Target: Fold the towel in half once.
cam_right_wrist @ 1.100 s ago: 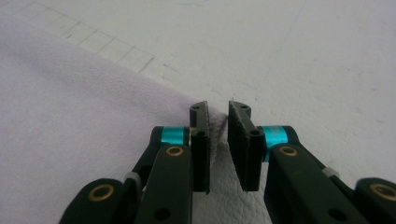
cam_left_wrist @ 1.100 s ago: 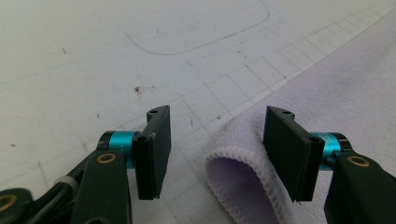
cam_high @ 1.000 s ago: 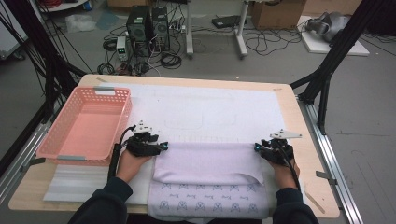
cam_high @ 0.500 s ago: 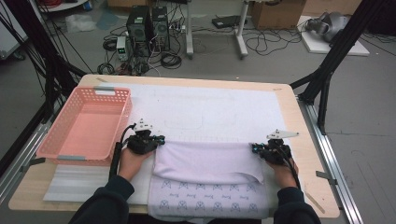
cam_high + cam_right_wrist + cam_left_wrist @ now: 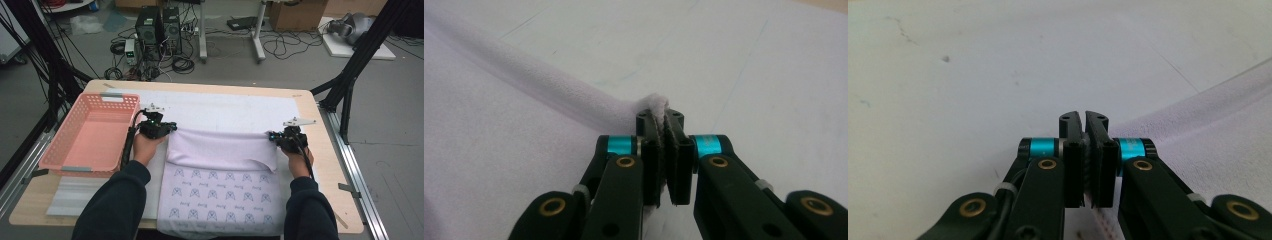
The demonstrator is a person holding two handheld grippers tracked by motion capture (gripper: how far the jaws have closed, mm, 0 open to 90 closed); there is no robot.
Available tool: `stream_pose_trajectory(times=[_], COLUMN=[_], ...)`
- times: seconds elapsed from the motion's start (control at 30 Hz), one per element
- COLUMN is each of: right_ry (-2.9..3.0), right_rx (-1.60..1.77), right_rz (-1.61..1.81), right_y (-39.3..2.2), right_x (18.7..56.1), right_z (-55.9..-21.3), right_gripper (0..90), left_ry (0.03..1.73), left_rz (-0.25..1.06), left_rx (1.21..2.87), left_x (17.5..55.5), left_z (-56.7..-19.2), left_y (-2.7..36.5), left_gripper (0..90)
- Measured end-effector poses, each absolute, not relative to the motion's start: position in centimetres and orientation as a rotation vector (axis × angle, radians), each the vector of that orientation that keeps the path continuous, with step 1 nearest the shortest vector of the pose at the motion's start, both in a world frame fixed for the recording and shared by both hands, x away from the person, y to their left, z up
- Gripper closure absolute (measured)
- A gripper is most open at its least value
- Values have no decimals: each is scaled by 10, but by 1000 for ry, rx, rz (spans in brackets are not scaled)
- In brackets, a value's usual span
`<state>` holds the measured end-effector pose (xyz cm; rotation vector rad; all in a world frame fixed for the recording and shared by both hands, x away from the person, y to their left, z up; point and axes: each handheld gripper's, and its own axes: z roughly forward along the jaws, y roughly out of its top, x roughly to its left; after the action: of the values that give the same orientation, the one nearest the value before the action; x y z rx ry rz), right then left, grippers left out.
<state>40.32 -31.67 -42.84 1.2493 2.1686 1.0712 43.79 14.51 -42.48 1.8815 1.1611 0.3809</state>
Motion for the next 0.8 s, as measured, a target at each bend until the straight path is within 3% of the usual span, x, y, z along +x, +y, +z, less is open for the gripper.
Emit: stream_pose_trajectory(times=[0.33,0.53,0.6,0.67,0.8], right_ry=[2117,2093,2114,2100,2091], right_rx=[1289,1322,1315,1340,1349], right_rz=[1035,990,952,978,1013], right_y=[-306,-297,-291,-290,-292], right_x=[441,455,456,455,449], right_z=[-425,-426,-430,-431,-426], right_gripper=[869,851,803,694,615], left_ry=[1164,1154,1166,1146,1147], left_rz=[447,458,434,434,409], left_rx=[1822,1867,1864,1871,1857], left_x=[468,475,474,470,463], left_z=[-419,-424,-429,-429,-425], left_y=[146,142,141,141,144], left_gripper=[861,849,705,655,524])
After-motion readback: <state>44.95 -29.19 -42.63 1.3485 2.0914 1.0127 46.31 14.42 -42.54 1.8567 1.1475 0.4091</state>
